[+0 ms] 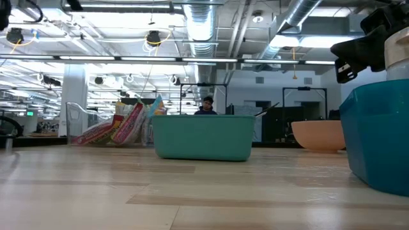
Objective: Pick & Place Food Item
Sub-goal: Put the red noodle pack into the transparent bin
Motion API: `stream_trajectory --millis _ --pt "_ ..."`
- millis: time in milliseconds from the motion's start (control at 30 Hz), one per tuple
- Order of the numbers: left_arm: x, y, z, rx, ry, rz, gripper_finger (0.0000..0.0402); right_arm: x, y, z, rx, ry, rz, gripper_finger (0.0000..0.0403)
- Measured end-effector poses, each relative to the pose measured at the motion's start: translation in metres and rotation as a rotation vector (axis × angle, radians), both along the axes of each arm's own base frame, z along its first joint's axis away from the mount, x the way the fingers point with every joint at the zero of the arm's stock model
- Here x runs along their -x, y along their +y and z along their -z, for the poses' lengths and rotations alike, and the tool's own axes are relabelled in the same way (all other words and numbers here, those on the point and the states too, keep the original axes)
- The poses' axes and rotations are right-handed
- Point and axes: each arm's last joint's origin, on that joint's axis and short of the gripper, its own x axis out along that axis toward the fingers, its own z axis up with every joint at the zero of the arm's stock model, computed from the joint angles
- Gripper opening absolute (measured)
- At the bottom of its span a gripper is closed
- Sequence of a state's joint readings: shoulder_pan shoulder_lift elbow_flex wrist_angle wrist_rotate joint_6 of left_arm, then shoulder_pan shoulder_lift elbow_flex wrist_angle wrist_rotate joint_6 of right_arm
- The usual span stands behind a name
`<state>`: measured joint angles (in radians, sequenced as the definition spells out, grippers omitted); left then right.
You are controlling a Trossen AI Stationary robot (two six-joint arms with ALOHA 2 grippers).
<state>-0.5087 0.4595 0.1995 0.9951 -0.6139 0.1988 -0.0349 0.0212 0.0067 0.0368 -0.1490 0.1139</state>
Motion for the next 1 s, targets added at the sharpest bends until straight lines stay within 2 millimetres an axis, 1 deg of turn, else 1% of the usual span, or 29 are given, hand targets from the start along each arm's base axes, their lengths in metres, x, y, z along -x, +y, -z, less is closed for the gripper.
stream_trajectory --millis 200,367,467,567,667,833,1000 --pt "-0.022 -0.012 -0.021 -0.059 0.076 0.007 0.0 0.0 0.0 0.0 0.0 0.0 0.0 0.0" --pt "-0.045 -0.019 -0.032 -0.096 0.153 -0.023 0.0 0.0 0.0 0.0 0.0 0.0 0.0 0.0" --pt "-0.06 -0.02 -0.037 -0.099 0.204 -0.047 0.0 0.0 0.0 0.0 0.0 0.0 0.0 0.0" --pt "-0.077 -0.018 -0.034 -0.088 0.284 -0.071 0.0 0.0 0.0 0.0 0.0 0.0 0.0 0.0" --pt "-0.095 -0.012 -0.028 -0.062 0.372 -0.111 0.0 0.0 0.0 0.0 0.0 0.0 0.0 0.0" --pt "-0.118 0.005 -0.014 0.006 0.465 -0.188 0.0 0.0 0.0 0.0 0.0 0.0 0.0 0.0" --pt "-0.137 0.024 -0.006 0.039 0.515 -0.277 0.0 0.0 0.0 0.0 0.0 0.0 0.0 0.0"
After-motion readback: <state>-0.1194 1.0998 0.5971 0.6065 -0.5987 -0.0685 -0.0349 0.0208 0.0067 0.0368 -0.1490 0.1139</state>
